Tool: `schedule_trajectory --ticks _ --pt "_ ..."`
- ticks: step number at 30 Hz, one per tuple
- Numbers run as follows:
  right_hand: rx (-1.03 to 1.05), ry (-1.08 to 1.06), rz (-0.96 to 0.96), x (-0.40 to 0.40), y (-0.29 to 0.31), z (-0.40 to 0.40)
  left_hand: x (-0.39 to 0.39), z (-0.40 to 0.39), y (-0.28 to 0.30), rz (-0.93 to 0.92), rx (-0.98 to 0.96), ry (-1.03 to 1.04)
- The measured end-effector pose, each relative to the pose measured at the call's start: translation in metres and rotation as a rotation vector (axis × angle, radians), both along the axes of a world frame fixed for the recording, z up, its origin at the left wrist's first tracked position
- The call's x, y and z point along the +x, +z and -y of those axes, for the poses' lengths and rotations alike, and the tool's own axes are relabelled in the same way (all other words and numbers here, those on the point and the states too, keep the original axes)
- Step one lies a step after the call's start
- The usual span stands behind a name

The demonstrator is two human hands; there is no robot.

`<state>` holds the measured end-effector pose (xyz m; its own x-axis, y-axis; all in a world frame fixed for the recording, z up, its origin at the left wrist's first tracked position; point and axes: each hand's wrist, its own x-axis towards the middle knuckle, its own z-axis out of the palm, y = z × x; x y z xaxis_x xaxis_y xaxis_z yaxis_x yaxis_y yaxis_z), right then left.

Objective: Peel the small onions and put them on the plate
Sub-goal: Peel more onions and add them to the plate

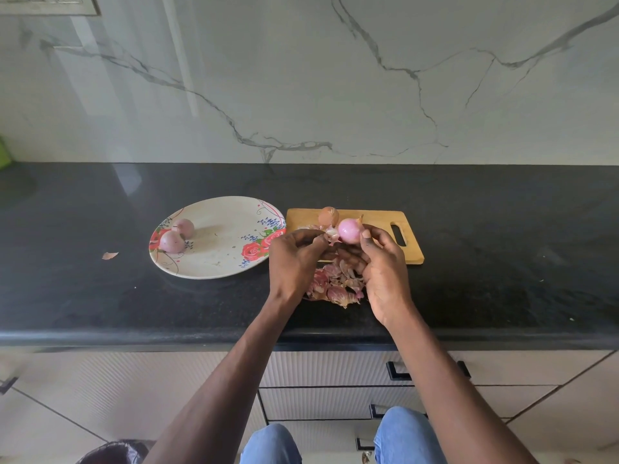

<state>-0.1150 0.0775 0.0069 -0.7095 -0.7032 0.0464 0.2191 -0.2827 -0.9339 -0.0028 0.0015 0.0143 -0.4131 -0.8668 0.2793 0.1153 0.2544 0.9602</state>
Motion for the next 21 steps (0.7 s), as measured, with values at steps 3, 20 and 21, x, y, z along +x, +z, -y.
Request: schedule_trajectory --ticks 3,20,21 --pt "-0.056 0.026 0.105 -0.001 0.004 -0.003 0.000 0.000 0.001 -0.010 0.040 0.025" --pt "-0.070 0.120 0.116 0.001 0.007 -0.007 -0.002 0.013 -0.009 0.221 -0.255 0.229" --pt "-0.063 0.108 0.096 0.001 0.007 -0.007 -0.002 0.012 -0.008 0.201 -0.246 0.208"
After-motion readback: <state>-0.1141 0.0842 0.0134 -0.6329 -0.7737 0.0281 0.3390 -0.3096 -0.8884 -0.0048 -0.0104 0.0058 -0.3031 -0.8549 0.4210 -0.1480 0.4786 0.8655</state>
